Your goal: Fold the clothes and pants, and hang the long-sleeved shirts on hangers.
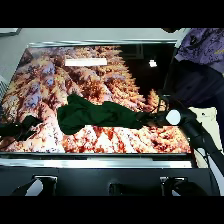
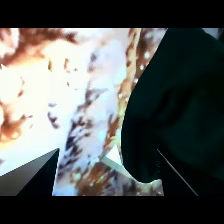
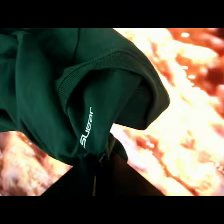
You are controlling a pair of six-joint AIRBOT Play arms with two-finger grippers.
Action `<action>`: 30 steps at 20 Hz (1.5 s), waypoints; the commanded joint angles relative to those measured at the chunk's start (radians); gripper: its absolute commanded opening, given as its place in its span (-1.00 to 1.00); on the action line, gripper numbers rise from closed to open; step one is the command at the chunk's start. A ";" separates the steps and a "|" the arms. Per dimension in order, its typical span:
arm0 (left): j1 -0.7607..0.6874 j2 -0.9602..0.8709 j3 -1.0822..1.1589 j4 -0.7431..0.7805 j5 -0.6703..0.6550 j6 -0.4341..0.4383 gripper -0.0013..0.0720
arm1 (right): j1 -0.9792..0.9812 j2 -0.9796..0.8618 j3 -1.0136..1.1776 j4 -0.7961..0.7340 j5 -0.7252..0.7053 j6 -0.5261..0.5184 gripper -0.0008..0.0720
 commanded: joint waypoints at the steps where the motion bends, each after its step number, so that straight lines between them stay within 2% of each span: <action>1: -0.005 -0.125 0.000 -0.168 0.023 0.120 0.99 | -0.027 0.021 0.001 -0.064 0.056 0.018 -0.89; 4: -0.055 -0.214 0.000 -0.293 0.058 0.228 0.99 | -0.027 0.021 0.001 -0.064 0.053 0.021 -0.89; 5: -0.082 -0.241 0.000 -0.319 0.080 0.240 0.99 | -0.027 0.021 0.001 -0.064 0.054 0.021 -0.89; 8: -0.166 -0.303 0.000 -0.369 0.162 0.255 0.98 | -0.027 0.021 0.001 -0.064 0.061 0.036 -0.89; 14: -0.308 -0.415 0.024 -0.375 0.275 0.250 0.94 | -0.027 0.021 0.001 -0.040 0.060 0.039 -0.89; 15: -0.324 -0.431 0.036 -0.378 0.293 0.250 0.77 | -0.027 0.021 0.001 -0.029 0.061 0.039 -0.89; 17: -0.350 -0.459 0.066 -0.378 0.322 0.249 0.05 | -0.027 0.021 0.001 -0.014 0.060 0.039 -0.89; 18: -0.351 -0.464 0.083 -0.378 0.323 0.250 -0.69 | -0.027 0.021 0.001 -0.012 0.059 0.039 -0.89; 19: -0.350 -0.462 0.100 -0.378 0.323 0.250 -0.90 | -0.027 0.021 0.001 -0.012 0.058 0.039 -0.89; 22: -0.333 -0.423 0.175 -0.370 0.312 0.251 -0.91 | -0.027 0.026 0.008 -0.011 0.019 0.023 -0.89; 25: -0.299 -0.330 0.289 -0.319 0.288 0.250 -0.91 | -0.027 0.044 0.089 -0.012 -0.072 -0.059 -0.89; 28: -0.264 -0.214 0.471 -0.196 0.224 0.250 -0.91 | -0.027 0.044 0.305 -0.017 -0.091 -0.191 -0.89; 30: -0.250 -0.125 0.614 -0.081 0.177 0.249 -0.91 | -0.027 0.051 0.504 -0.030 -0.056 -0.238 -0.89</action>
